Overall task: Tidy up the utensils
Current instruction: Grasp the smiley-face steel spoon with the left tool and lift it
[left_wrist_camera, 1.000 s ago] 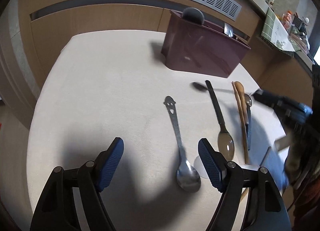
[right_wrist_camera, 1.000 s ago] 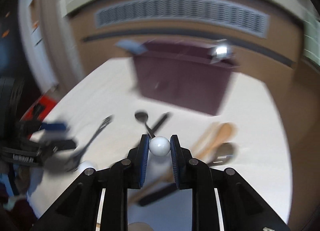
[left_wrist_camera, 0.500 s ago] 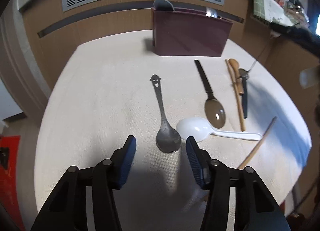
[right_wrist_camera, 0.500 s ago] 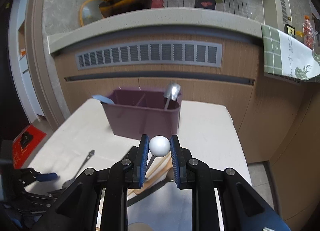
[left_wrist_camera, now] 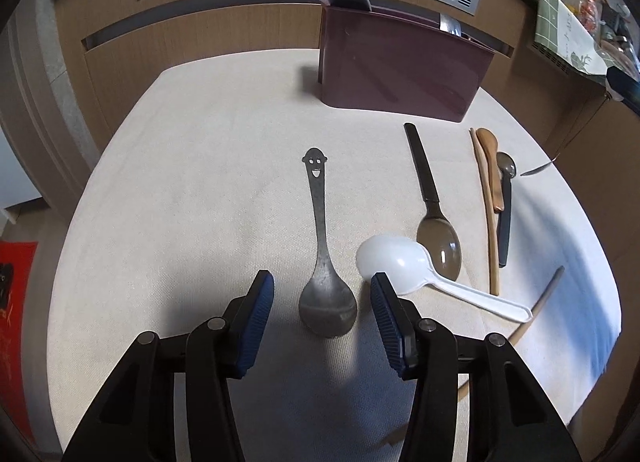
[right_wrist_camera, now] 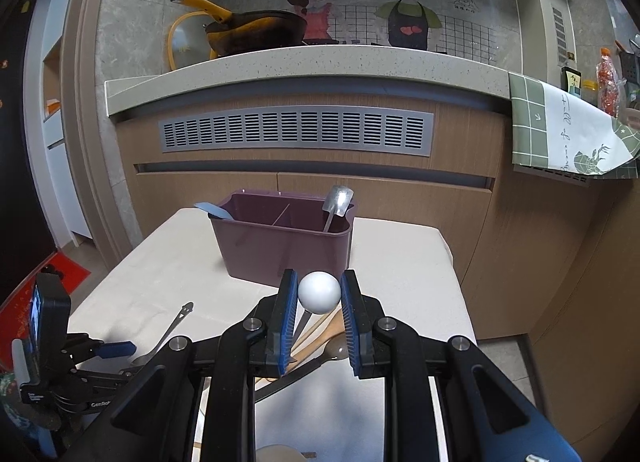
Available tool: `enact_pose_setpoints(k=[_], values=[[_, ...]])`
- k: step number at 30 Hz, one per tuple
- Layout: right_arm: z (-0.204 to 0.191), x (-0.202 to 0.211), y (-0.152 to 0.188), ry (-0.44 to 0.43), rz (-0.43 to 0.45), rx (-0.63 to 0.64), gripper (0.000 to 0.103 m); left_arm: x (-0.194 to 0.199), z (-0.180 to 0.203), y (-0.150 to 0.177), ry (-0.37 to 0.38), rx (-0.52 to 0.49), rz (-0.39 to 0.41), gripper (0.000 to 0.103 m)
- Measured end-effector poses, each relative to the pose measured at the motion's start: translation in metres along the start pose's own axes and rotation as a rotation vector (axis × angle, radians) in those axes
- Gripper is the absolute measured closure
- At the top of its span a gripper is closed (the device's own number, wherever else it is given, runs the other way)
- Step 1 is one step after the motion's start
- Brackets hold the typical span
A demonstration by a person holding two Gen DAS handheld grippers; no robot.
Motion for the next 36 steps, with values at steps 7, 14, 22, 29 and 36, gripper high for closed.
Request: enact_pose_setpoints(k=[7, 14, 22, 29, 36], values=[[0.000, -0.001, 0.001, 0.000, -0.004, -0.008, 0.083, 0.003, -0.009, -0.001, -0.004, 0.014, 0.023, 0.075], [-0.001, 0.004, -0.002, 0.014, 0.011, -0.005, 0.083, 0.044, -0.016, -0.016, 0.000, -0.012, 0.174, 0.088], [0.000, 0.008, -0.001, 0.018, 0.010, -0.006, 0.083, 0.054, -0.019, -0.008, 0.052, -0.016, 0.153, 0.082], [-0.005, 0.003, 0.005, -0.002, -0.017, -0.007, 0.083, 0.028, -0.012, 0.009, 0.004, -0.036, 0.062, 0.067], [-0.006, -0.001, 0.009, -0.008, -0.030, -0.008, 0.083, 0.010, -0.011, 0.011, -0.021, -0.037, 0.030, 0.067]])
Point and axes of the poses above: each gripper's, at about its wrist camera, not at the fingertips, and x roughly against the way its jaws point, z to its right, y to its underside, the point moved 5 cm from there along -x, roughly the way its jaws point, and after that the axes turned 2 degrees about x, right-handed, at the moved point
